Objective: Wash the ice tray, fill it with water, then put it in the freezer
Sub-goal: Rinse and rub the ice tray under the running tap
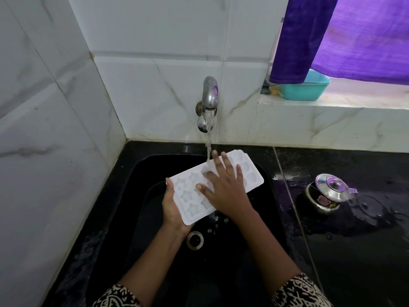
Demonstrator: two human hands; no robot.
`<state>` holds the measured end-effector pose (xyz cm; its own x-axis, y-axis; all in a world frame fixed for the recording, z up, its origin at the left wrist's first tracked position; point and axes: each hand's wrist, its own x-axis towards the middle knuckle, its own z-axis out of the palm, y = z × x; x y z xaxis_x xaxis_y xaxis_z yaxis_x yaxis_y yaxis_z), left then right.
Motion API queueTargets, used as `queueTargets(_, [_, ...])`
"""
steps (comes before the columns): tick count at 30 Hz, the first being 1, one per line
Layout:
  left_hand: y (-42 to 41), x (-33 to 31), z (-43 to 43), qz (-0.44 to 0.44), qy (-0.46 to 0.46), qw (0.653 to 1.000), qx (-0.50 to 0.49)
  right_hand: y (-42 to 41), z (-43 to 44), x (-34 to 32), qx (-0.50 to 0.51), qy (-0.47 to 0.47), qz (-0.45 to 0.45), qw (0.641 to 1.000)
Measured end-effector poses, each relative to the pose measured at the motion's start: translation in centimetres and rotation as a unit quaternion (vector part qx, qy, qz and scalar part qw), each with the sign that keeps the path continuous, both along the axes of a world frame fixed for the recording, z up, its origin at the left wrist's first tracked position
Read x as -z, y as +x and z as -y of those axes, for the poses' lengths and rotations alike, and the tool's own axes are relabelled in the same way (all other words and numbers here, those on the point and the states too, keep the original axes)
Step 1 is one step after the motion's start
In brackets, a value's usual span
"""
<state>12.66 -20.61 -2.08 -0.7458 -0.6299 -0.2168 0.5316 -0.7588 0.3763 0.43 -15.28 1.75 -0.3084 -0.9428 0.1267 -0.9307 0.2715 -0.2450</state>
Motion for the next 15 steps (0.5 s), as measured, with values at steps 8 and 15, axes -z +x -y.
queueTargets(8, [0.0, -0.7, 0.2, 0.018, -0.01, 1.0, -0.008, 0.3, 0.5, 0.3, -0.017, -0.013, -0.016, 1.0])
queueTargets(15, [0.4, 0.4, -0.3, -0.014, -0.005, 1.0, 0.006, 0.4, 0.8, 0.1, -0.005, -0.021, -0.009, 1.0])
